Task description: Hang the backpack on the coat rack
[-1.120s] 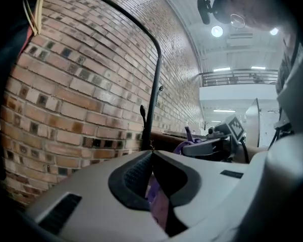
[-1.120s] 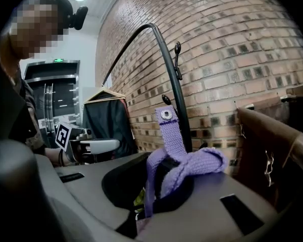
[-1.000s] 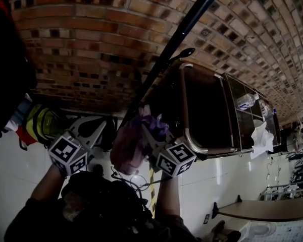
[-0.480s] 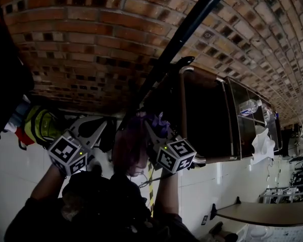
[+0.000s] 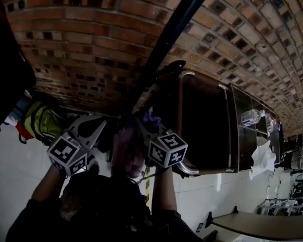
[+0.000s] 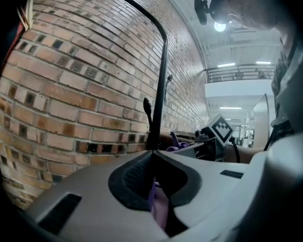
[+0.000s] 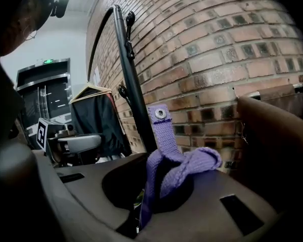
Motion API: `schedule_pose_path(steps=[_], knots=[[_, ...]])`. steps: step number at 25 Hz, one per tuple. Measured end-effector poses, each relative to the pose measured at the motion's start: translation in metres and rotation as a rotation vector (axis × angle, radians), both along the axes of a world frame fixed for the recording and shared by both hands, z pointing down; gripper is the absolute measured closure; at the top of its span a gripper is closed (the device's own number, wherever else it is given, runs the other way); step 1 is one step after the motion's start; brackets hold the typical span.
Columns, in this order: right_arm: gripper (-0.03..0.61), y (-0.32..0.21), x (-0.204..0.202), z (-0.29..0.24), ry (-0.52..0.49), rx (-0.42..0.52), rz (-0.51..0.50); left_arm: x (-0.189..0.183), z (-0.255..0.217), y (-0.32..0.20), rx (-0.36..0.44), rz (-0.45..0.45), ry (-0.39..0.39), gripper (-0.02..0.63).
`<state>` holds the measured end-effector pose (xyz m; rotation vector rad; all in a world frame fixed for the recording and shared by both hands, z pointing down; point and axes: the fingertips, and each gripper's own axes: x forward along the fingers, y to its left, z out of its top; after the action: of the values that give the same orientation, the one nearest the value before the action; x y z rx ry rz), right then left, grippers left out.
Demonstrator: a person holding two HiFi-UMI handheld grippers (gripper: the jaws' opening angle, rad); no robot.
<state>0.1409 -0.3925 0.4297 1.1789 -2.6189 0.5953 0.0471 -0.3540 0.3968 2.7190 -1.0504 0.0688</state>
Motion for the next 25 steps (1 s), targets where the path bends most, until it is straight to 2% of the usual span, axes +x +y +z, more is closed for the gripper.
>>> schedule_pose_path(steps=[12, 19, 25], knots=[[0.571, -0.009, -0.046, 0.016, 0.07, -0.022, -0.21, -0.016, 0.007, -0.015, -0.024, -0.084, -0.009, 0.572], [0.571, -0.005, -0.062, 0.04, 0.147, -0.059, -0.285, -0.023, 0.013, -0.016, -0.033, -0.1, -0.004, 0.572], [0.571, -0.002, -0.068, 0.056, 0.238, -0.062, -0.299, -0.027, 0.018, -0.018, -0.047, -0.097, -0.004, 0.572]])
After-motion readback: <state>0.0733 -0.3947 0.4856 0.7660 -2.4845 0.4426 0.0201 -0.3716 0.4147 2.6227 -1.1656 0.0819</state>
